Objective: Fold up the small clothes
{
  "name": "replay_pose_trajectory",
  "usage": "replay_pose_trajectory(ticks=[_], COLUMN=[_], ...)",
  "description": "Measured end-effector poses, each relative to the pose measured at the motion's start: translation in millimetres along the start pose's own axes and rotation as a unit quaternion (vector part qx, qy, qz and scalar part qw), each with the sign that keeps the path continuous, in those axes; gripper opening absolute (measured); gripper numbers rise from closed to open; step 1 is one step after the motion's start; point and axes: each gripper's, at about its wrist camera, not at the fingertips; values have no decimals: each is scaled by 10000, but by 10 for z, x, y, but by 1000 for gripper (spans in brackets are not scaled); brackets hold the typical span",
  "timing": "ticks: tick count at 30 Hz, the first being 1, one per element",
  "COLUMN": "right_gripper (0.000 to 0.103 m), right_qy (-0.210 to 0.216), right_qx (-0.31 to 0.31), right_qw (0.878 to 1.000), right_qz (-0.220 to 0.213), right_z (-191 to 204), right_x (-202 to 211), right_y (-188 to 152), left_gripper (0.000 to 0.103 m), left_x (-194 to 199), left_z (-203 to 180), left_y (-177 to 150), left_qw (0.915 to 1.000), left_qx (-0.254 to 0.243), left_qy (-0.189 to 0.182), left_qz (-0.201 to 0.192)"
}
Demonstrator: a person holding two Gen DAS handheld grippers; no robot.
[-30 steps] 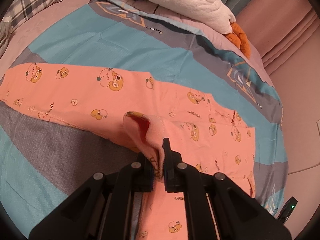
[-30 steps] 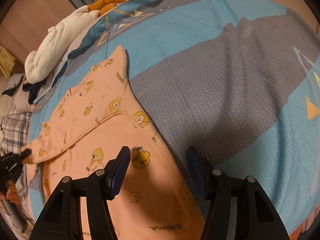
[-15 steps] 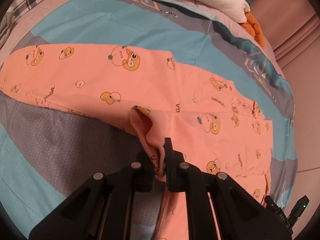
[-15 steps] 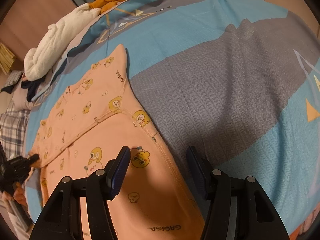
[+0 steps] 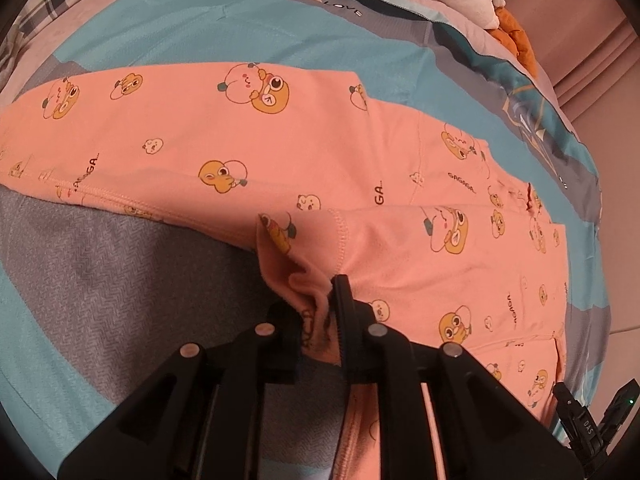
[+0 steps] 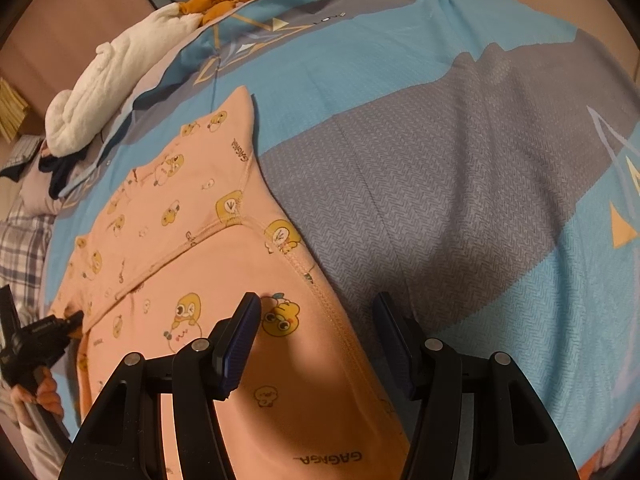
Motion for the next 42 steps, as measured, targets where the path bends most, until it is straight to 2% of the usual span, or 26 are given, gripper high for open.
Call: replay_pose_trajectory(ticks=[3, 5, 8, 9, 10, 11, 14, 19, 21, 27, 28, 31, 35, 39, 42], right_gripper=[58, 58, 58, 58, 58, 58, 58, 58, 58, 58, 59, 72, 79, 80, 80], right_qy=[-67, -147, -285, -334, -367, -392, -437, -493, -481, -46, 22, 333, 768, 895, 940], right_qx=[59, 174, 349, 393, 415, 433, 519, 756, 883, 953, 970, 983, 1016, 1012, 1017], right_qw=[10000, 9997, 9990, 9987, 9984, 9983, 9977, 9959, 9948, 9944, 9940, 9918, 9866, 9838, 9842], right_qz=[12, 23, 43, 51, 58, 60, 53, -45, -154, -443, -512, -744, -1016, -1181, -1105], right_z=[31, 66, 118, 132, 143, 156, 203, 332, 402, 603, 651, 778, 944, 1023, 1069], right_x=[6, 7, 8, 12, 18, 22, 52, 139, 211, 476, 525, 661, 807, 896, 856], right_y=[-8, -18, -41, -44, -44, -44, -50, -65, -43, 52, 60, 117, 171, 156, 152], left_gripper=[16, 20, 42, 58, 68, 74, 77, 92, 94, 100, 100, 100, 100, 99, 96], left_x=[14, 45, 146, 179, 226, 282, 489, 818, 966, 1250, 1264, 1277, 1280, 1207, 1138], left_z=[15, 16, 5, 6, 19, 44, 189, 461, 583, 935, 1002, 1188, 1541, 1847, 2013], left_y=[-9, -25, -77, -92, -109, -121, -128, -90, -71, -31, -29, -15, -18, -7, 35], left_qw=[10000, 10000, 9999, 9999, 9999, 9998, 9988, 9950, 9923, 9798, 9783, 9761, 9655, 9539, 9466], left_qx=[56, 69, -67, -68, -43, 8, 213, 539, 668, 1196, 1269, 1353, 1833, 2373, 2640], left_qy=[-42, -39, -25, -34, -24, 4, 14, 127, 220, 449, 482, 524, 568, 425, 446], left_qz=[-34, -45, -83, -115, -157, -218, -450, -831, -1024, -1540, -1567, -1617, -1759, -1791, -1795])
Point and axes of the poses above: each gripper's, at about its wrist camera, not at the fingertips, and x roughly against the way its jaws point, z to its left, y to its top, and after that the axes turned 9 degrees about -z, right-handed
